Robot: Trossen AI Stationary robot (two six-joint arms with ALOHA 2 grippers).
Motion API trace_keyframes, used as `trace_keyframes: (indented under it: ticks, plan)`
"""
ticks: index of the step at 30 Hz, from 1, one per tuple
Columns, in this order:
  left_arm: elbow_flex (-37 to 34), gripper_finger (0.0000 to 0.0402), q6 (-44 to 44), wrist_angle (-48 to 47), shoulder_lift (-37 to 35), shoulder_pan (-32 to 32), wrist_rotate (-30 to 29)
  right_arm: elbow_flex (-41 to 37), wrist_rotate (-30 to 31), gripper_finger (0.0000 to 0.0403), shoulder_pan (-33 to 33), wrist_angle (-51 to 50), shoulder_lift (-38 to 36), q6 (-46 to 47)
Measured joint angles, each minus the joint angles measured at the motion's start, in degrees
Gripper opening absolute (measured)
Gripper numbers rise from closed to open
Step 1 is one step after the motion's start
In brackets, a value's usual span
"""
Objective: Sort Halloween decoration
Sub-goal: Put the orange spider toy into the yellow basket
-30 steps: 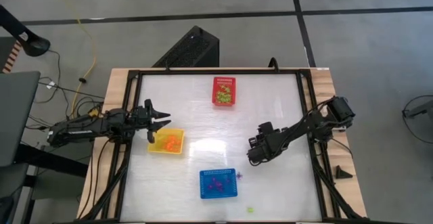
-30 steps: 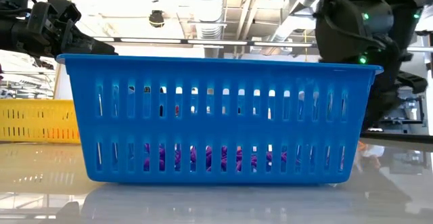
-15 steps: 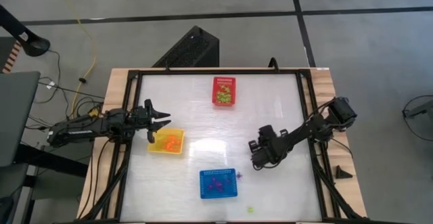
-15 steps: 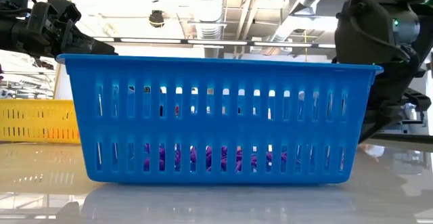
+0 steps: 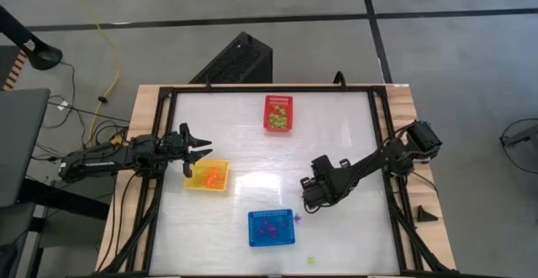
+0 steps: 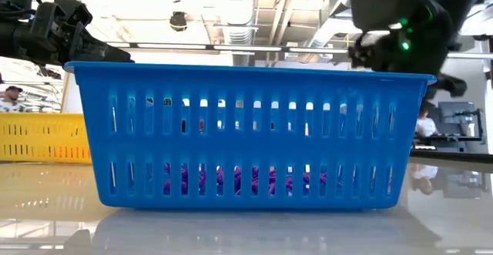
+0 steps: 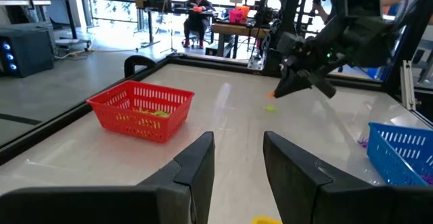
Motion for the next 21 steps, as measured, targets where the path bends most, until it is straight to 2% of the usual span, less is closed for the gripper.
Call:
trace_keyframes:
  ticks: [5, 8, 13, 16, 21]
  plan:
    - [0.01, 0.0116, -0.02, 0.0, -0.01, -0.02, 0.0, 4.26, 2.58, 0.0021, -0.4, -5.38, -0.01, -1.4]
    - [0.02, 0.0116, -0.02, 0.0, -0.02, 0.0, -0.02, 6.49, 5.11, 0.0019, -1.19, -5.16, -0.01, -4.09]
    - [0.0, 0.0116, -0.02, 0.0, -0.02, -0.02, 0.0, 10.81, 6.28, 0.0024, -6.84, -2.7, -0.01, -15.07]
    - [0.02, 0.0116, -0.02, 0.0, 0.0, 0.0, 0.0, 12.82, 4.42, 0.0024, -10.5, 4.67, -0.01, -26.04]
    - [0.01, 0.0116, -0.01, 0.0, -0.01, -0.01, 0.0, 14.64, -4.93, 0.0022, -13.29, 26.53, -0.03, -45.1]
